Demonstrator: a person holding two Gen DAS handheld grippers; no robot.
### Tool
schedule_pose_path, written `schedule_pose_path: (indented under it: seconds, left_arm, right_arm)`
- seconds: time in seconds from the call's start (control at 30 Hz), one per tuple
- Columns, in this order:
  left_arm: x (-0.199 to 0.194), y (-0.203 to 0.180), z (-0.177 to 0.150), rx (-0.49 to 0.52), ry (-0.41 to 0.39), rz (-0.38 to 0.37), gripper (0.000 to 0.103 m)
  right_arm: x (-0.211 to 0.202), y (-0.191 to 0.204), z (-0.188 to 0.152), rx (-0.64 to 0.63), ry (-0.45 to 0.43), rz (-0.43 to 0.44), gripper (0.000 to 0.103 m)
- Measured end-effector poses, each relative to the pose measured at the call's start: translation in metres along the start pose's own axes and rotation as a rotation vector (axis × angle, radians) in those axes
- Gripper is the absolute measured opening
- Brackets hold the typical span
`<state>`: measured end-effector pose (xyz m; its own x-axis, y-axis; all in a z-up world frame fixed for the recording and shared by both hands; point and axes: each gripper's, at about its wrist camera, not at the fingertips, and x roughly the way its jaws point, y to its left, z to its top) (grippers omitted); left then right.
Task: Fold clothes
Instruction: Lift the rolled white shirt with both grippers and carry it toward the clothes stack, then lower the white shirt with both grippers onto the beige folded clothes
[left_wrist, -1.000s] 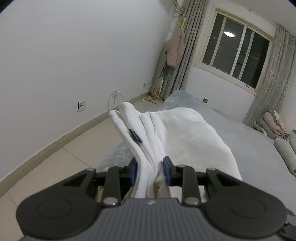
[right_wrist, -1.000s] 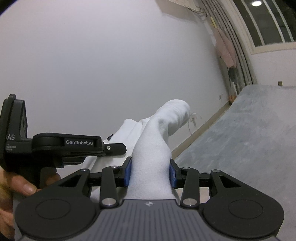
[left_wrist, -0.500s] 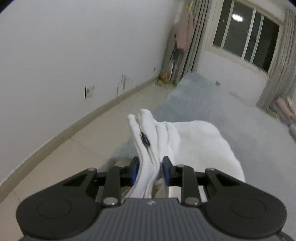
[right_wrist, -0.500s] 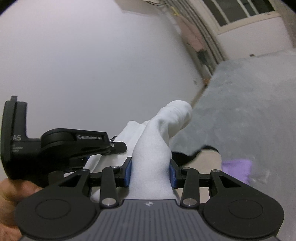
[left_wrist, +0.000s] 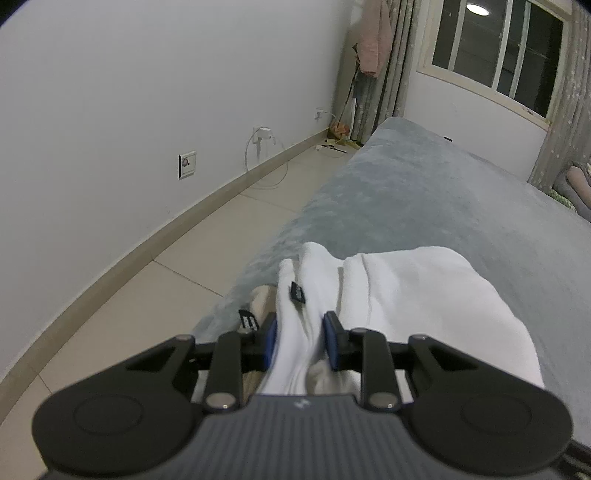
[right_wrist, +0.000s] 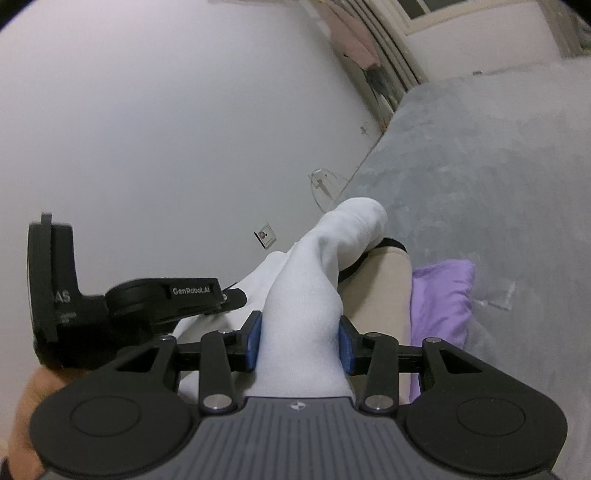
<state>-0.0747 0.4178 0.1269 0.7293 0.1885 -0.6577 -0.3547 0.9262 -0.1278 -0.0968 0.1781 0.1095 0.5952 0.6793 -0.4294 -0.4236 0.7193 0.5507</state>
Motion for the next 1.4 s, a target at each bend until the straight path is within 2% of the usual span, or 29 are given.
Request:
schedule_pose_path:
  seconds: [0.17,0.37,0.6,1.13,1.27,1.4]
  left_arm:
    - [0.005,-0.001,0.001,0.001,0.000,0.010,0.023]
    - [-0.003,-0.002,0.000,-0.003,0.004,0.029,0.023]
    - [-0.020,-0.004,-0.003,0.005,-0.014,0.047,0.024]
    - [-0.058,0.003,-0.022,-0.002,-0.054,0.044,0.025]
    - [-0.058,0.007,-0.026,-0.004,-0.053,0.045,0.027]
    - [-0.054,0.007,-0.030,0.000,-0.040,0.048,0.029]
  right_arm:
    - [-0.008,0.000,-0.003,0.048,0.002,-0.007,0.042]
    - [-0.010,0.009,0.004,-0.098,0.011,-0.029,0.043]
    - [-0.009,0.010,0.008,-0.179,0.020,-0.039,0.044]
    - [-0.014,0.022,0.006,-0.236,0.007,-0.049,0.045]
    - [-0.016,0.026,0.002,-0.280,-0.001,-0.046,0.038]
    - [-0.013,0.022,0.001,-0.244,0.026,-0.039,0.036]
